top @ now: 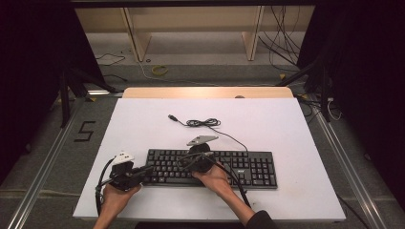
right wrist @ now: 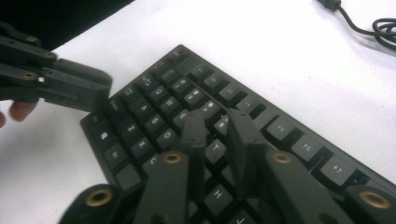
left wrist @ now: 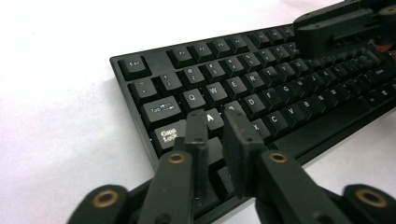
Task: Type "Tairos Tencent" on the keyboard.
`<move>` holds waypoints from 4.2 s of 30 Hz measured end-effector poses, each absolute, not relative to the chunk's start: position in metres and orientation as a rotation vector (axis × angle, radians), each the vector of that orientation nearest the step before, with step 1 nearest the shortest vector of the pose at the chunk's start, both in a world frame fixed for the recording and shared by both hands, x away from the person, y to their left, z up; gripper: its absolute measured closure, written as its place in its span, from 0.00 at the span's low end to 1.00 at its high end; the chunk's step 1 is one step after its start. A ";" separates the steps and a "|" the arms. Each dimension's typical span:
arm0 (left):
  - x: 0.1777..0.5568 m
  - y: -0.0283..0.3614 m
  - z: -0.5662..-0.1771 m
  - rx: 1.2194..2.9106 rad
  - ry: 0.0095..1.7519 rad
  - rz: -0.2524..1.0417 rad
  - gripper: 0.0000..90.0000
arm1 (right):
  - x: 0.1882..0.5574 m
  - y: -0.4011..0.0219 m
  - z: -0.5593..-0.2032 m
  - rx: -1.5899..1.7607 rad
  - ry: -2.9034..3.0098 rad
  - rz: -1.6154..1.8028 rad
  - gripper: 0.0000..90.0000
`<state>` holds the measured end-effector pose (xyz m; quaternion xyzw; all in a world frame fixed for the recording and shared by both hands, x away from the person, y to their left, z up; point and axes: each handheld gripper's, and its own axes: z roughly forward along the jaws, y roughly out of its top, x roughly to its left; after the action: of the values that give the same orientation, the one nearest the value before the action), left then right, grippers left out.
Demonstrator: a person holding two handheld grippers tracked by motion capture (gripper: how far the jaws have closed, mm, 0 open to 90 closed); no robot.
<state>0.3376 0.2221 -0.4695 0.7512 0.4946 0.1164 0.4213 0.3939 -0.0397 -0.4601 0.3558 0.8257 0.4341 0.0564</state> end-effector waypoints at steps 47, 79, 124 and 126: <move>0.337 0.216 -0.460 1.791 1.148 0.290 0.34 | 0.357 -0.078 -0.455 0.996 2.509 1.464 0.40; 0.355 0.203 -0.465 1.886 1.177 0.296 0.70 | 0.340 -0.088 -0.457 0.975 2.505 1.489 0.35; 0.359 0.203 -0.468 1.949 1.208 0.298 0.92 | 0.336 -0.112 -0.454 1.013 2.445 1.500 0.34; 0.358 0.204 -0.467 1.947 1.196 0.298 0.89 | 0.337 -0.112 -0.454 1.018 2.442 1.500 0.34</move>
<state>0.3578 0.2036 -0.4666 0.7719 0.4742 0.1180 0.4067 0.3365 -0.1123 -0.4543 0.3343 0.8019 0.4926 0.0503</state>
